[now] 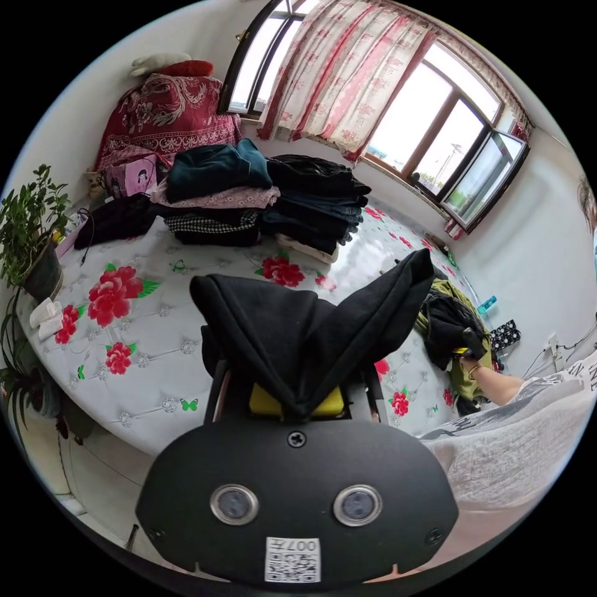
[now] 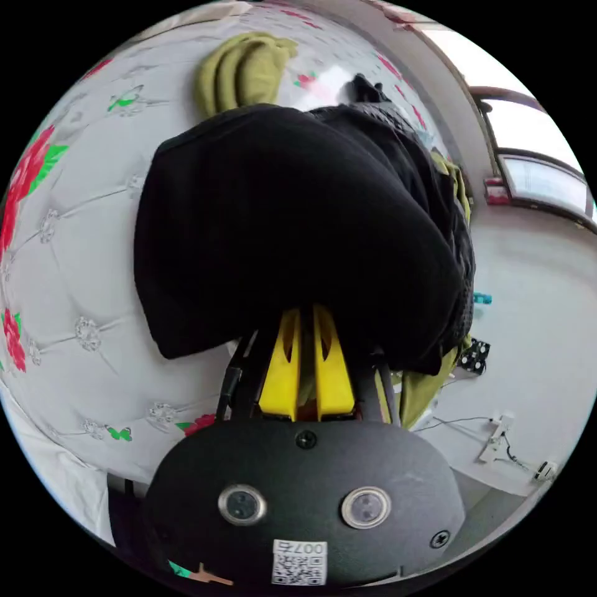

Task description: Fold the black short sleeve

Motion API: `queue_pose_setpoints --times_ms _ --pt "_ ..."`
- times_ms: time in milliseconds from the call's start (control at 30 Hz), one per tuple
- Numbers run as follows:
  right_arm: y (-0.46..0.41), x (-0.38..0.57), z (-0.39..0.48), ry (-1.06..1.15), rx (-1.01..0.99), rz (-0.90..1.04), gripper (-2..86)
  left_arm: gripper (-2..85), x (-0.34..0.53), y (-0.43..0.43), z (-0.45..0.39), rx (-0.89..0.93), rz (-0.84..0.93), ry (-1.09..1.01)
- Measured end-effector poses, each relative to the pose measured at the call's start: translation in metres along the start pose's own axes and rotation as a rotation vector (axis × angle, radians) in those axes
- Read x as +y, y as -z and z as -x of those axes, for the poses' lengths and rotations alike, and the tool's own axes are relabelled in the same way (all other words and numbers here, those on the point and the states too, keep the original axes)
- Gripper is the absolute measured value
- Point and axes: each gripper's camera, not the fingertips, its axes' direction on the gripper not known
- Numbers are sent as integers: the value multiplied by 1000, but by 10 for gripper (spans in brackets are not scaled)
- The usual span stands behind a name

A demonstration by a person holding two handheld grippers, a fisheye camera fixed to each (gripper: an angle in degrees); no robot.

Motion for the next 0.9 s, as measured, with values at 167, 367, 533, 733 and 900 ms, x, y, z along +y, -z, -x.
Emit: queue_pose_setpoints --times_ms 167,367,533,733,900 --pt "-21 18 -66 -110 -224 31 42 143 -28 -15 -15 -4 -2 -1" --pt "79 89 18 -49 -123 -223 65 145 -48 -8 -38 79 -48 0" --pt "168 146 79 21 -781 -571 95 144 -53 28 -73 168 -127 -65" --pt "274 131 168 386 -1089 -735 127 140 -51 81 -146 345 -212 -196" --pt "363 128 185 493 -1119 -834 124 133 -49 122 -204 463 -240 -293"
